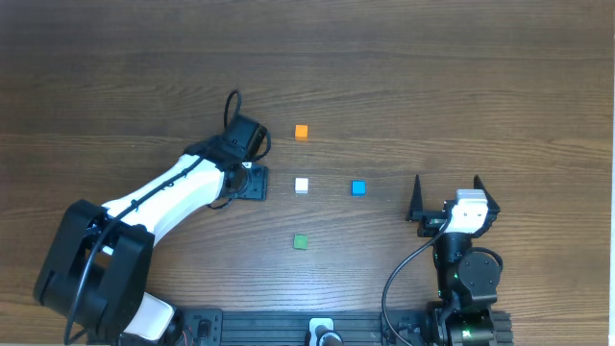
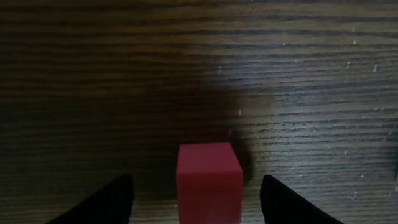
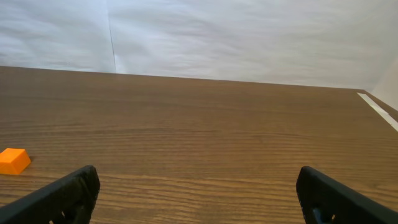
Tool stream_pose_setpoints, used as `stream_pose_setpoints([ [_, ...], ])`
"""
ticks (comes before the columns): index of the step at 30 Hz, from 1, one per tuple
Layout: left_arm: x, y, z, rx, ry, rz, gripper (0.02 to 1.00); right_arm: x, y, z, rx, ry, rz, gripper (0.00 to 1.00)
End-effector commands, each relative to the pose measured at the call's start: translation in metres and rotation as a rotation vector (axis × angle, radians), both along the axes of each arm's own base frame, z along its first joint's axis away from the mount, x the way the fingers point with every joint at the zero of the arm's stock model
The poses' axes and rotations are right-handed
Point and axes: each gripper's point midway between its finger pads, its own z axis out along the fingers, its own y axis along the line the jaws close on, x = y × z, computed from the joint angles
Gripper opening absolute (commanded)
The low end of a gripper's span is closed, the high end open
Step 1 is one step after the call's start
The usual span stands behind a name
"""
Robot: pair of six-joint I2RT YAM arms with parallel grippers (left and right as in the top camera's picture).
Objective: Stack Cubes
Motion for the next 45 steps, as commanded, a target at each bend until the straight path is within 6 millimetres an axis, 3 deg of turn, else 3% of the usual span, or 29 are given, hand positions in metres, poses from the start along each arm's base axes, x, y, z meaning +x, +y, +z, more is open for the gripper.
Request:
stream_pose_setpoints([
  [1,0.0068,0.0002,0.0019,0.011,-0.021,-0.001,0.614,-0.0001,0.002,-0.0018,-0.004,-0.001,0.01,0.993],
  [21,0.0094,-0.0057,-0.0024,-0.021,-0.018,0.015,0.492,-0.0001,0.002,-0.0018,-0.004,-0.001,0.01,0.991],
  [33,0.0091,-0.0071,-0.0046,-0.027,-0.012,0.017,0.351,-0.0001,0.002,-0.0018,-0.004,-0.001,0.01,0.991],
  [45,0.0101,-0.0094,-0.0005,-0.044,-0.013,0.04,0.145,-0.0001,0.002,-0.0018,-0.004,-0.001,0.01,0.993],
])
